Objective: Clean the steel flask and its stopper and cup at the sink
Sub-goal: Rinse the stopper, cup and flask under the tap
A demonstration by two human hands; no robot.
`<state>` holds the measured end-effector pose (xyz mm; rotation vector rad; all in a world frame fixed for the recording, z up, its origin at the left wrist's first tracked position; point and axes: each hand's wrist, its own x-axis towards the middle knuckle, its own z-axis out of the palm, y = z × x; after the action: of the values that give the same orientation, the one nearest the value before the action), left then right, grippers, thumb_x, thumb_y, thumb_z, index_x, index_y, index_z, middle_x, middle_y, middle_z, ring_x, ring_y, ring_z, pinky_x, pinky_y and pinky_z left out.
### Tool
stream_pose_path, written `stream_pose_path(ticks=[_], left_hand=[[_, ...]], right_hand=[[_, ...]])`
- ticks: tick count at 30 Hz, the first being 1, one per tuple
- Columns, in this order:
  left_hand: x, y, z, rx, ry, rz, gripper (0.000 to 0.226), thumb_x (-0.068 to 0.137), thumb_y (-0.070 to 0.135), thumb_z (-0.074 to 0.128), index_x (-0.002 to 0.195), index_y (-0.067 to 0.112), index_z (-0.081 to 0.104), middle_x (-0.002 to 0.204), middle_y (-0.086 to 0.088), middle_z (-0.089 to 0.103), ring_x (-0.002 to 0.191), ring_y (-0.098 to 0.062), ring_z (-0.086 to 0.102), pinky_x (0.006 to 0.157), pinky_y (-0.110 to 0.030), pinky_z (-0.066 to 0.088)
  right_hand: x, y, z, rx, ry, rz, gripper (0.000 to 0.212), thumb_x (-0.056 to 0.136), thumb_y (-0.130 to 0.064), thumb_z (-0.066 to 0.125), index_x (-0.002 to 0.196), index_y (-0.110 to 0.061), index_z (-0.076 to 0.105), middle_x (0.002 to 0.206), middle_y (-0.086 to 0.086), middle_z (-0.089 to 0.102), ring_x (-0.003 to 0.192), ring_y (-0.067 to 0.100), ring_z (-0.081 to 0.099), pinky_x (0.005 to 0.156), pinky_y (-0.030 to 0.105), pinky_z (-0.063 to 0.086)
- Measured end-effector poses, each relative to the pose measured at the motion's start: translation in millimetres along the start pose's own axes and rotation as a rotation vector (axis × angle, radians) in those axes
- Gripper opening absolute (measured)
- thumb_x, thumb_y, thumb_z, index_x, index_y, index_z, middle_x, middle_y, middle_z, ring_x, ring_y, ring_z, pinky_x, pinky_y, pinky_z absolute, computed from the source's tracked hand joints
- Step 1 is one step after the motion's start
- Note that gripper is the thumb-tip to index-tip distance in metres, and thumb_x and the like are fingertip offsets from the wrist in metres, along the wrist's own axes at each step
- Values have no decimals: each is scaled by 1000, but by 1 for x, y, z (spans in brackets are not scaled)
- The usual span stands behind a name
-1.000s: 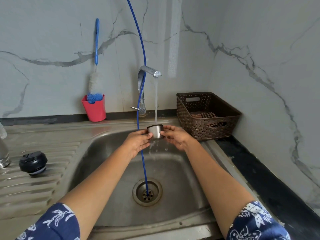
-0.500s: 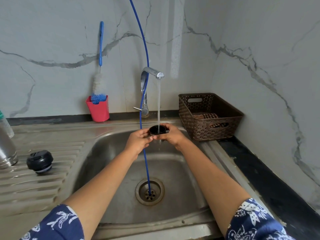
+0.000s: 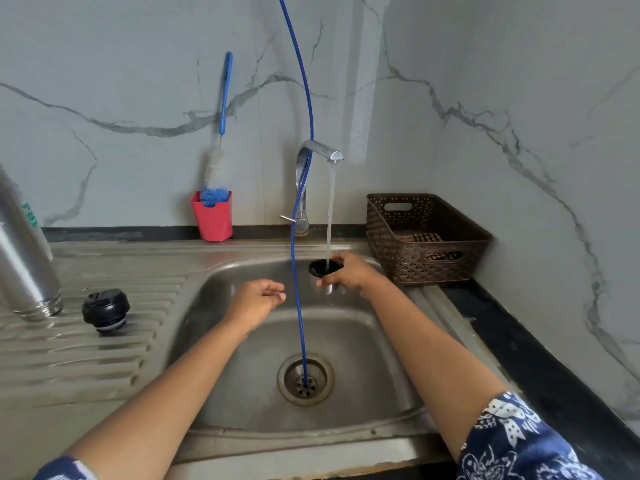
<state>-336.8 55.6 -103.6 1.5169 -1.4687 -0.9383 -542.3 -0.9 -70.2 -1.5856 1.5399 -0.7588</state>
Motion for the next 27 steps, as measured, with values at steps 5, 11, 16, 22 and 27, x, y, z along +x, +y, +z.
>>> stream_pose_path(ticks=[5, 11, 16, 22, 27], left_hand=[[0, -7, 3, 68, -44, 3, 23, 87, 14, 68, 110, 11, 68, 99, -6, 70, 97, -20, 66, 76, -24, 44], [0, -7, 0, 77, -23, 2, 21, 88, 15, 67, 109, 11, 69, 99, -6, 70, 90, -18, 64, 72, -23, 42], [1, -10, 3, 64, -23, -14, 20, 88, 16, 68, 107, 12, 70, 100, -8, 71, 97, -21, 66, 75, -23, 43], [1, -10, 4, 75, -26, -11, 19, 87, 17, 68, 106, 12, 70, 99, -7, 71, 96, -21, 66, 78, -24, 45], [0, -8, 3, 70, -39, -17, 18, 88, 17, 67, 106, 12, 70, 101, -7, 71, 96, -21, 66, 78, -24, 45]], right_hand=[[1, 5, 3, 43, 51, -1, 67, 64, -10, 84, 121, -15, 49, 110, 3, 55, 102, 21, 54, 83, 32, 47], [-8, 14, -9, -47, -165, 161, 33, 74, -28, 77, 100, -13, 62, 89, 5, 62, 80, 17, 56, 66, 27, 46], [-16, 18, -15, 81, -283, 544, 47, 82, -54, 57, 91, -8, 59, 77, 11, 65, 62, 17, 58, 59, 24, 46], [-16, 20, -15, 234, -316, 697, 64, 86, -64, 39, 89, -2, 59, 61, 12, 64, 38, 9, 49, 41, 14, 41], [-13, 21, -8, 331, -250, 577, 47, 87, -52, 56, 92, -6, 58, 78, 14, 65, 58, 18, 61, 50, 24, 53]])
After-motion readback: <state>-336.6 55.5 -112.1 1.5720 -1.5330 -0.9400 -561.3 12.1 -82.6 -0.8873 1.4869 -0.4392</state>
